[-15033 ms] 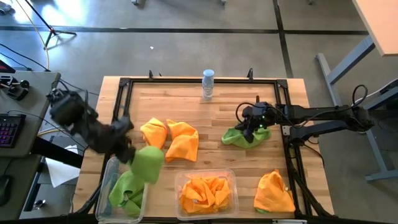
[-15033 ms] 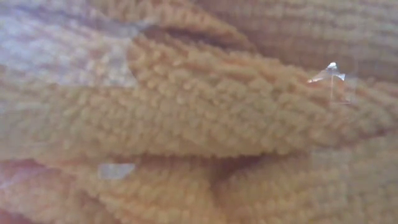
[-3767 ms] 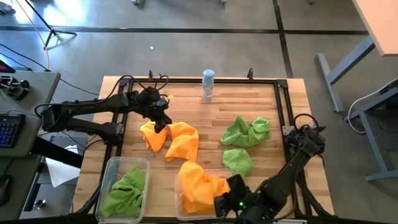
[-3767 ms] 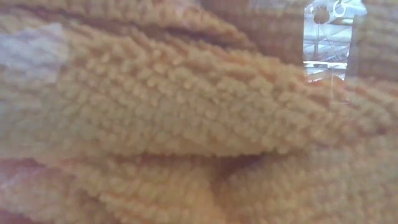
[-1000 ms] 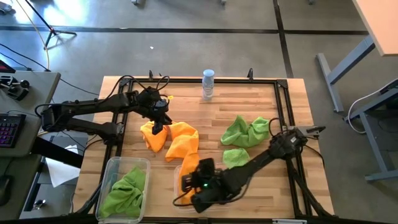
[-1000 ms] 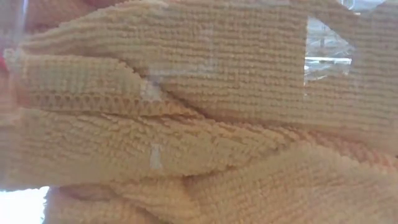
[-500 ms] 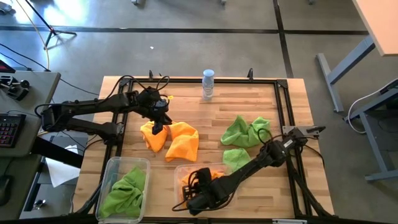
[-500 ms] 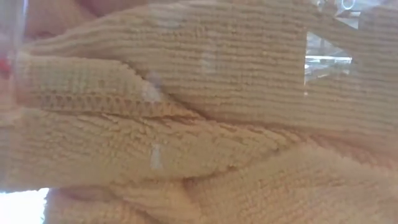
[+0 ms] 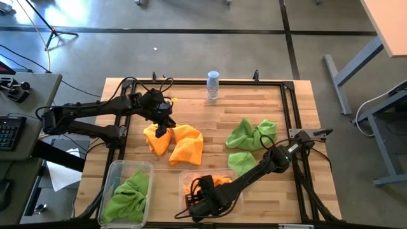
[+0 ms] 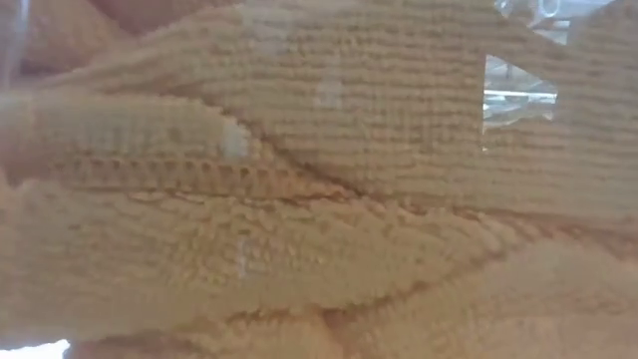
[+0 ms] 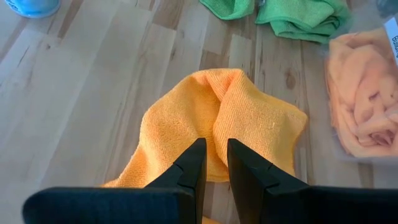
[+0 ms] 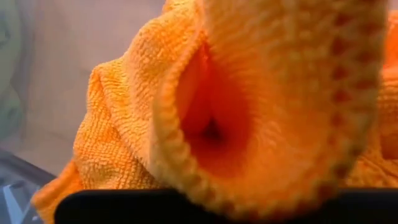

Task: Sort microfiber towel by color & place in baskets
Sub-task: Put the orange microfiber towel into the right transparent bin

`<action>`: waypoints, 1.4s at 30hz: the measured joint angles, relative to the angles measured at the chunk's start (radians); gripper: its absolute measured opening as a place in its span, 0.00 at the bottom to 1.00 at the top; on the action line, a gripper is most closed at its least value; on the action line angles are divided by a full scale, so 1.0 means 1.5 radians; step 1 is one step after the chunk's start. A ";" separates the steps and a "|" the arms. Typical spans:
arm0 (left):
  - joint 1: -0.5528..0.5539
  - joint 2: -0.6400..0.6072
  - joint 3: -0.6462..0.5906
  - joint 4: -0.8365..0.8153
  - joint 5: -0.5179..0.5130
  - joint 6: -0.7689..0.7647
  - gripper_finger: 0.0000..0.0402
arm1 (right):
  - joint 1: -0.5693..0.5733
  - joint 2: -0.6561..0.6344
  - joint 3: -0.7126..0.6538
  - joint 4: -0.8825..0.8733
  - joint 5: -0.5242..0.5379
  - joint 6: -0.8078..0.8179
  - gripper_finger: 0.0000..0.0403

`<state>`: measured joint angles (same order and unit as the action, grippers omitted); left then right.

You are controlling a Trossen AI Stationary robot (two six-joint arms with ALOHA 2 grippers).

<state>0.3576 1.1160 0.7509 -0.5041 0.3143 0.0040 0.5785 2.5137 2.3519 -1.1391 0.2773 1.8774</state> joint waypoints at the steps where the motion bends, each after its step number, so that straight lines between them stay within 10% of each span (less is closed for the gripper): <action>1: 0.000 0.000 0.000 0.000 0.000 0.000 0.13 | 0.001 0.000 0.002 0.003 0.003 0.000 0.00; 21: 0.000 0.000 0.000 -0.005 0.000 0.000 0.13 | 0.026 -0.114 0.002 0.013 0.119 0.023 0.28; 36: 0.000 0.000 0.000 -0.005 0.001 0.000 0.13 | 0.018 -0.179 0.002 -0.042 0.267 -0.107 0.21; 42: 0.000 0.000 0.000 -0.005 0.000 -0.015 0.13 | -0.036 -0.177 0.002 -0.113 0.180 -0.248 0.09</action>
<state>0.3576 1.1160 0.7509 -0.5109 0.3149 -0.0192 0.5250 2.2486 2.3550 -1.3083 0.5466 1.5060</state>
